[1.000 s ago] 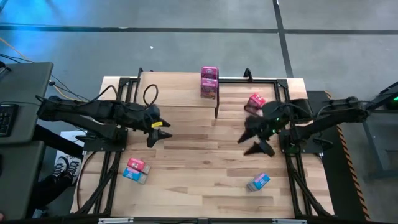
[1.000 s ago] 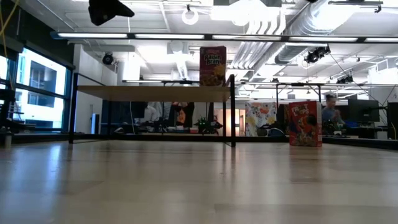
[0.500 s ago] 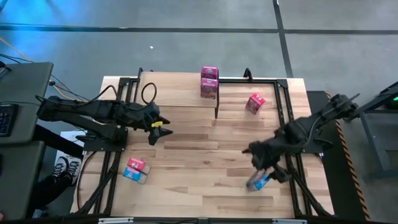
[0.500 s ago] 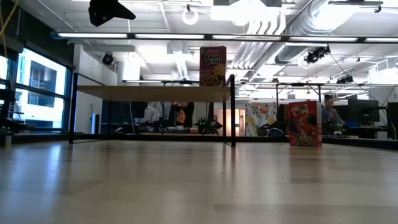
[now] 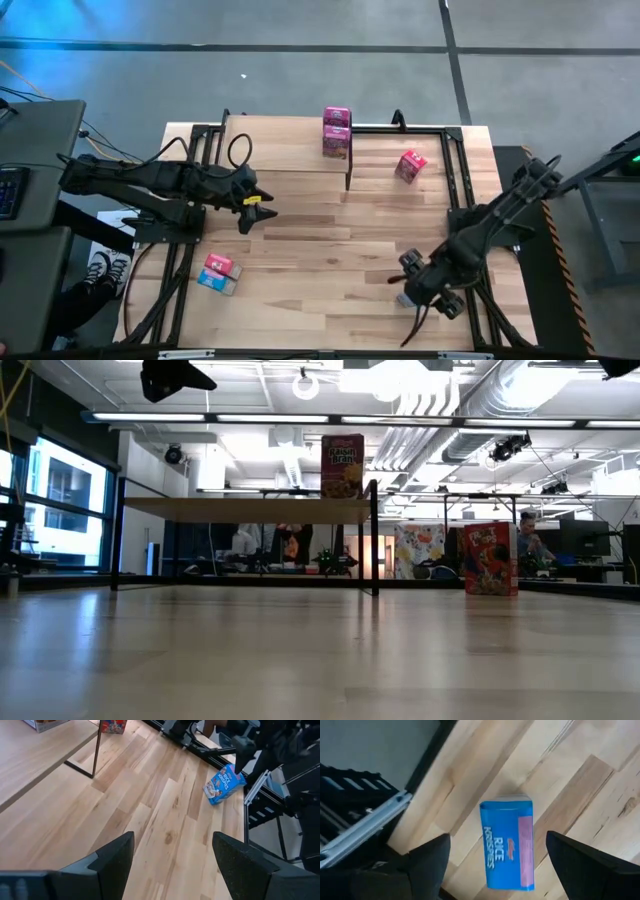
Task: Stack cereal on shelf
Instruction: Put the right blue cereal box on the shelf
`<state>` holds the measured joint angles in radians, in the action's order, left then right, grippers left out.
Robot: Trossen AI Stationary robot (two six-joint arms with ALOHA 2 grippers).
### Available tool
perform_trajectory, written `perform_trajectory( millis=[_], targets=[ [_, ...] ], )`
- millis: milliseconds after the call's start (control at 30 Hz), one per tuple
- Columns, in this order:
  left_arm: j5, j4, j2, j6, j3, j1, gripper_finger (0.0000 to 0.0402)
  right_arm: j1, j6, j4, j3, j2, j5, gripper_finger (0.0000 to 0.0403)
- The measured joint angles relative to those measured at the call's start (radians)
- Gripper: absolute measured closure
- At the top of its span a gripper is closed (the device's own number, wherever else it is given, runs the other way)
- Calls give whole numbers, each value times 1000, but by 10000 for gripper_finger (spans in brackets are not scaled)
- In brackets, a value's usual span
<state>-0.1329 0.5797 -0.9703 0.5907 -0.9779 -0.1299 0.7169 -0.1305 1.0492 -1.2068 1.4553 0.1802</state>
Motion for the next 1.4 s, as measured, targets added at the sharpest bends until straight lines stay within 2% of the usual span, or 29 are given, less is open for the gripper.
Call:
perform_trajectory(
  millis=[133,633,1167,1300,1400],
  targets=[
    [0,0,0,-18,0,0,142,21,-1,4,0,56,-80,84],
    [0,0,0,-37,0,0,142,25,-22,12,0,210,-100,90],
    [1,-3,0,-53,0,0,142,23,-14,23,-28,200,-106,207],
    [68,-49,0,-92,0,0,142,3,4,33,-58,153,-107,226],
    [88,-132,-9,-131,0,-1,142,-39,5,42,-87,101,-148,234]
  ],
)
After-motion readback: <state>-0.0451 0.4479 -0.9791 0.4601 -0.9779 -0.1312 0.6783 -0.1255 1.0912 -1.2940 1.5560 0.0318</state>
